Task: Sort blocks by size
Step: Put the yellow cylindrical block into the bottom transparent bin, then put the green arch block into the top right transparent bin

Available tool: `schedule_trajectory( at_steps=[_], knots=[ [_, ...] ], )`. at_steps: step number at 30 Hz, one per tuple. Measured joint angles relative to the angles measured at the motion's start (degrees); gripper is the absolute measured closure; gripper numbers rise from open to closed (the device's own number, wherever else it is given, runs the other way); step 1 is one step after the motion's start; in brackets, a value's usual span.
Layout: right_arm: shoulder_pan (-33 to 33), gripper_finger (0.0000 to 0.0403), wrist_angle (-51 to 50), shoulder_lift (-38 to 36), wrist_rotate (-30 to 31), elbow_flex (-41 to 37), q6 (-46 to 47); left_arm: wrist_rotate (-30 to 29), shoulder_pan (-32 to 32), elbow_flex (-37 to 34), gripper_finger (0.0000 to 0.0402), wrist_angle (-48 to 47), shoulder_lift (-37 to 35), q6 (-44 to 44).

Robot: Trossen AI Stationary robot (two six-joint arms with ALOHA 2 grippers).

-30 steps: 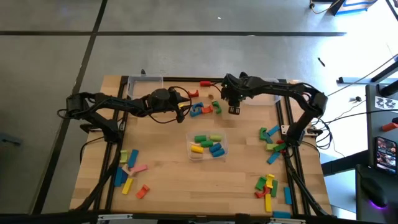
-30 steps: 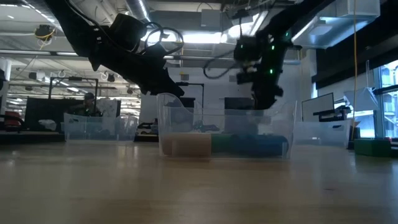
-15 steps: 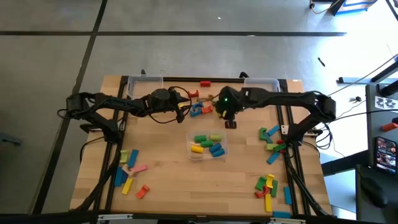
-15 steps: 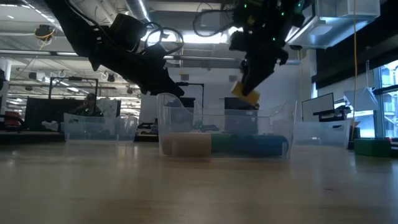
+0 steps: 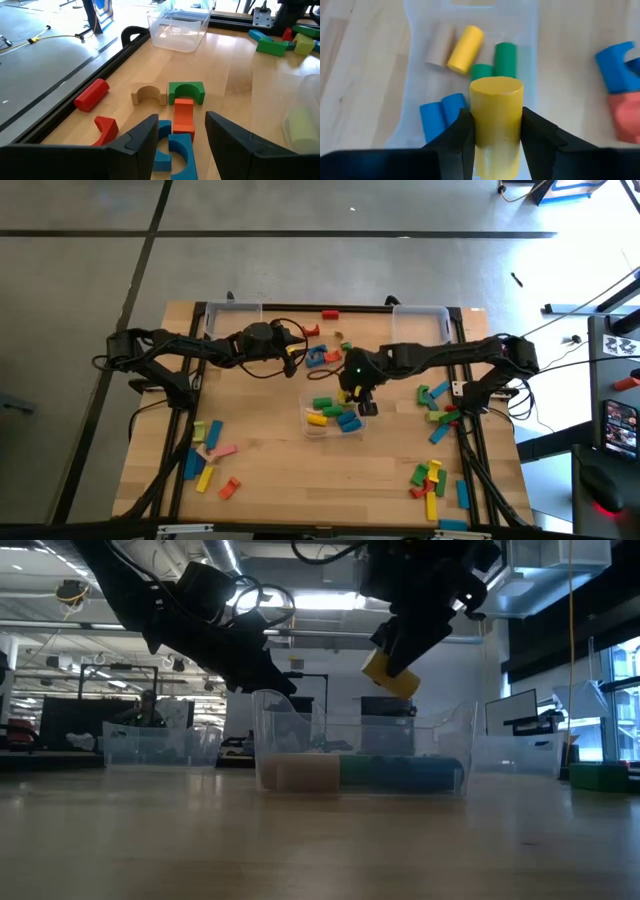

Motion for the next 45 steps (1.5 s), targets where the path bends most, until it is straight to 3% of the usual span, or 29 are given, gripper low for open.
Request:
schedule_trajectory(
  at_steps=[13, 24, 29, 34, 40, 45],
  knots=[
    [3.0, 0.0263, 1.8, 7.2, 0.6, 0.0, 3.4, 0.0, 0.0, 0.0, 0.0243, -0.1, 0.0, -1.0],
    [3.0, 0.0147, 0.4, 7.3, 2.1, 0.0, 7.6, 0.0, 0.0, 0.0, 0.0243, 0.0, 0.0, -1.3],
    [3.0, 0.012, -2.5, 3.0, 2.6, 0.0, 8.8, 0.0, 0.0, 0.0, 0.0243, 0.0, 0.0, -1.3],
    [3.0, 0.0123, -6.5, -3.5, 4.3, 0.0, 13.8, 0.0, 0.0, 0.0, 0.0243, 0.0, 0.0, -1.6],
    [3.0, 0.0127, -16.2, -10.2, 12.9, 0.0, 22.3, 0.0, 0.0, 0.0, 0.0243, 0.0, 0.0, -1.6],
    [3.0, 0.0127, -25.2, -11.7, 17.0, 0.0, 29.6, 0.0, 0.0, 0.0, 0.0243, -0.2, 0.0, -1.8]
  ],
)
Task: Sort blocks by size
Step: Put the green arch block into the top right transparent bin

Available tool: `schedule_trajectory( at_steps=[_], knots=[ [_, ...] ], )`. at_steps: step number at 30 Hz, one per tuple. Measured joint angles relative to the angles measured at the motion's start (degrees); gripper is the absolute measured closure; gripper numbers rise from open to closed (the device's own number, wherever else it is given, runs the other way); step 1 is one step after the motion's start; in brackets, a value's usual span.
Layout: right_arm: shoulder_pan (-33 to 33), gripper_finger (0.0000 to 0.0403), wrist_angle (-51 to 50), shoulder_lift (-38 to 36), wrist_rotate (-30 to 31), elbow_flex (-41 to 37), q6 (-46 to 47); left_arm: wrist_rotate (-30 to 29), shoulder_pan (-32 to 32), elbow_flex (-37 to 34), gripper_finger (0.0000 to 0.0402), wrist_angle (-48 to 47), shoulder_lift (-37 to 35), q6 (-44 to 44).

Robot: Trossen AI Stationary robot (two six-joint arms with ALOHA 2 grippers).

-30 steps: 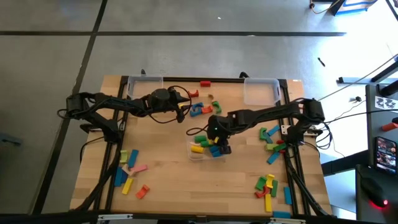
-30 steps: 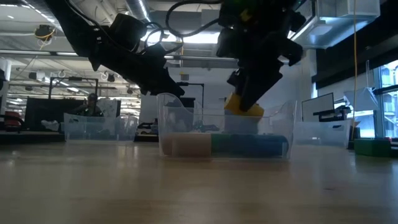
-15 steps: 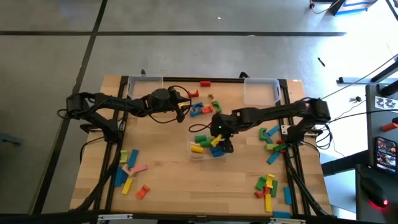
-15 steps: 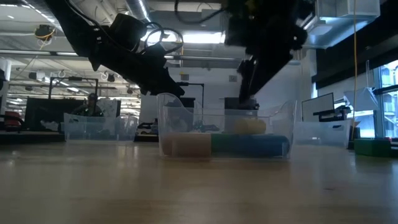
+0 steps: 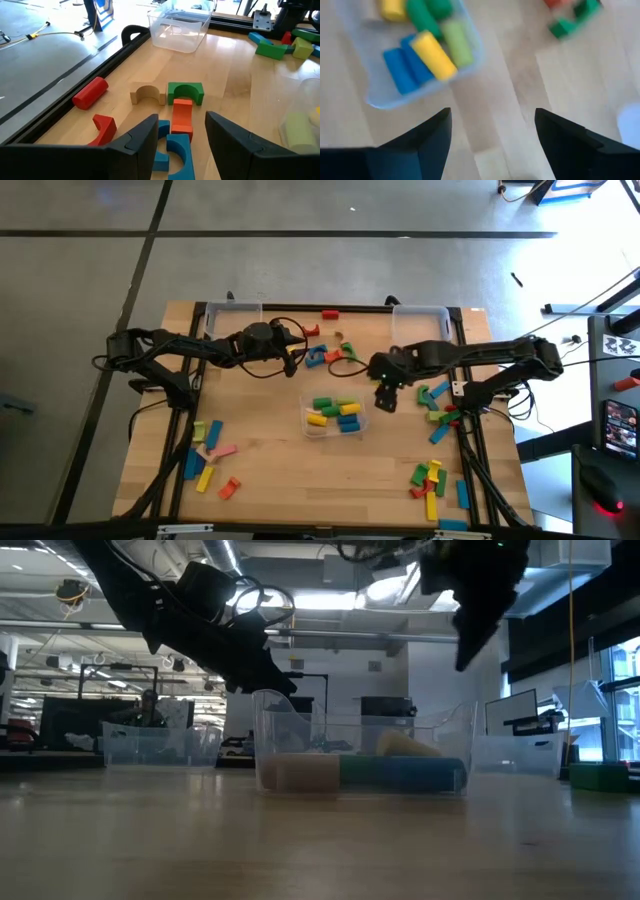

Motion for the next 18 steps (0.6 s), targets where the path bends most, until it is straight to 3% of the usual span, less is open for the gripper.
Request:
schedule_trajectory(
  at_steps=[4, 18],
  knots=[
    [0.0, 0.0127, -4.2, 0.0, 3.1, -0.8, 5.1, 0.0, 0.0, 0.0, 0.0243, 0.0, 0.0, -0.6],
    [-0.5, 0.0127, -9.8, 0.0, 4.4, -15.6, 24.4, 0.0, 0.0, 0.0, 0.0243, 0.2, 0.0, -1.1]
  ],
)
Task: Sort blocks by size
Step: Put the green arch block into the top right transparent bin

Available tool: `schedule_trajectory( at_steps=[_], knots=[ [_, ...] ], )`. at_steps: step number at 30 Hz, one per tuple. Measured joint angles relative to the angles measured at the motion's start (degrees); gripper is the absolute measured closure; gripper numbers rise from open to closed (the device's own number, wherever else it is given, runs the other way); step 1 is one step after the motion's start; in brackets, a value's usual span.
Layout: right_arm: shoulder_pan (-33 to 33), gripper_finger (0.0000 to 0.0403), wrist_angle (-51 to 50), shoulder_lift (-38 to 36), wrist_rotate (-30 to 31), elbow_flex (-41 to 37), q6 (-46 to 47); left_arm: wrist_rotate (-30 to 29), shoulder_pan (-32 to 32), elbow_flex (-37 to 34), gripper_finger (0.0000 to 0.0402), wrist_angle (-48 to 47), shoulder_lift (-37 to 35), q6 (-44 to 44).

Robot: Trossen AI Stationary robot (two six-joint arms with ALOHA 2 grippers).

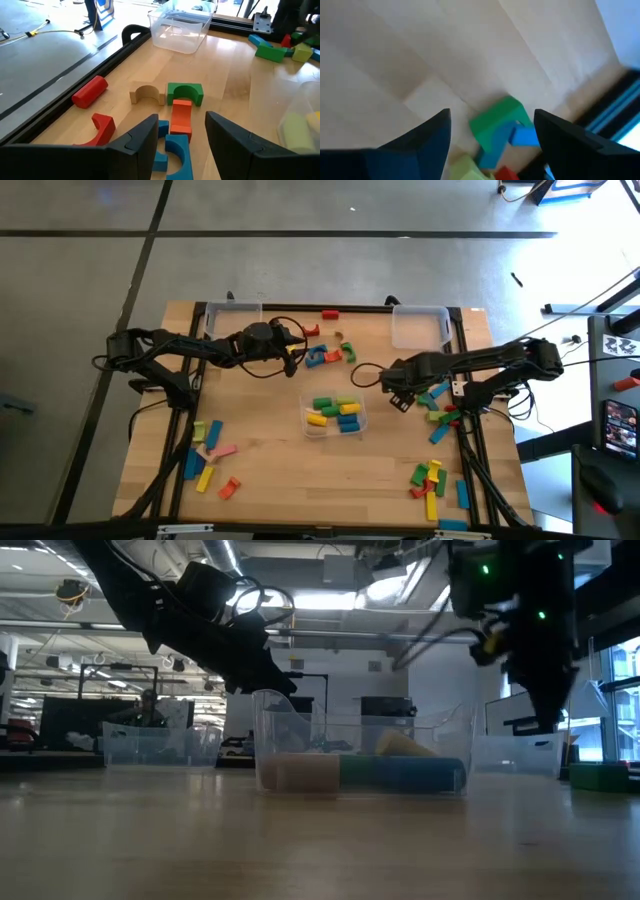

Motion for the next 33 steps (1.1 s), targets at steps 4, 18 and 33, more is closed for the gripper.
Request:
schedule_trajectory(
  at_steps=[4, 18, 33],
  knots=[
    [0.1, 0.0127, 0.4, 0.0, -2.4, -3.6, 3.5, 0.0, 0.0, 0.0, 0.0243, 0.0, 0.0, -0.2],
    [0.1, 0.0127, 5.3, 0.0, -5.0, -11.1, 10.7, 0.0, 0.0, 0.0, 0.0243, 0.1, 0.0, 0.0],
    [0.1, 0.013, 14.6, 0.0, -8.9, -15.1, 8.0, 0.0, 0.0, 0.0, 0.0243, 0.0, 0.0, 0.0]
  ],
)
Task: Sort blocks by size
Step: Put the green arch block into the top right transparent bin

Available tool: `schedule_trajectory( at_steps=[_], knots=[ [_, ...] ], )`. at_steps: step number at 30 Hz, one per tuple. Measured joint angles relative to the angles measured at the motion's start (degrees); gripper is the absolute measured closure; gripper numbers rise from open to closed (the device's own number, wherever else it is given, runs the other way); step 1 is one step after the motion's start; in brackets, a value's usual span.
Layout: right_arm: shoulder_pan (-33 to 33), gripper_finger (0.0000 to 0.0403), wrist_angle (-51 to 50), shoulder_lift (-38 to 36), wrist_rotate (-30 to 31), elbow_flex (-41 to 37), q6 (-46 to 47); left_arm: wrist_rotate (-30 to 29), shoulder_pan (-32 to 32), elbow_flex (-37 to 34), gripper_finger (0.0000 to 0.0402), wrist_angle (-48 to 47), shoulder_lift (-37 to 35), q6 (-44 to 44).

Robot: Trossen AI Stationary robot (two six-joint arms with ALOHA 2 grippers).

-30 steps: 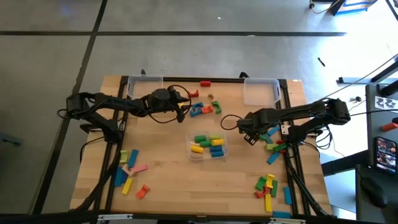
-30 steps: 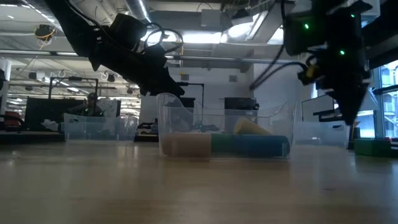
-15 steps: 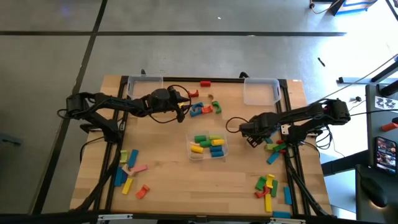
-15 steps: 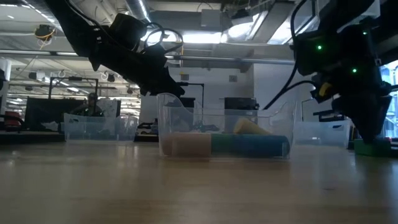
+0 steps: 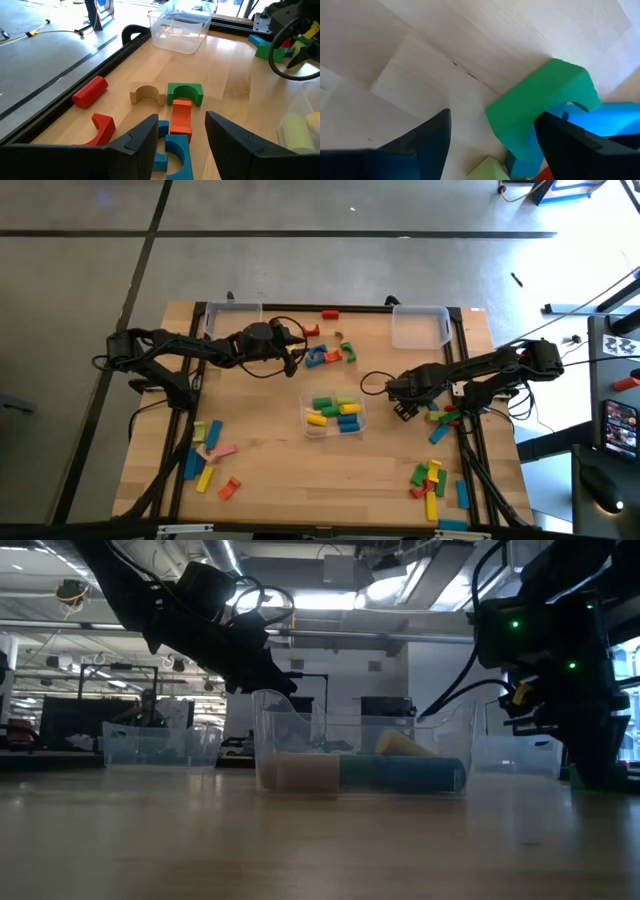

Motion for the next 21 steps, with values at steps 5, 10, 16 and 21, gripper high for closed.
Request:
schedule_trajectory(
  at_steps=[5, 10, 16, 21],
  knots=[
    [0.0, 0.0171, -0.1, 0.0, 0.3, -0.1, -0.6, 0.0, 0.0, 0.0, 0.0243, 0.0, 0.0, 0.0],
    [0.0, 0.0237, 0.2, -0.1, 1.8, -0.1, -2.0, 0.0, 0.0, 0.0, 0.0243, 0.0, 0.0, 0.0],
    [0.0, 0.0297, 0.6, -0.1, 3.1, 0.0, -4.9, 0.0, 0.0, 0.0, 0.0243, 0.0, 0.0, 0.0],
    [0.0, 0.0312, 0.7, -0.1, 3.2, 0.0, -6.7, 0.0, 0.0, 0.0, 0.0243, 0.0, 0.0, 0.0]
  ],
)
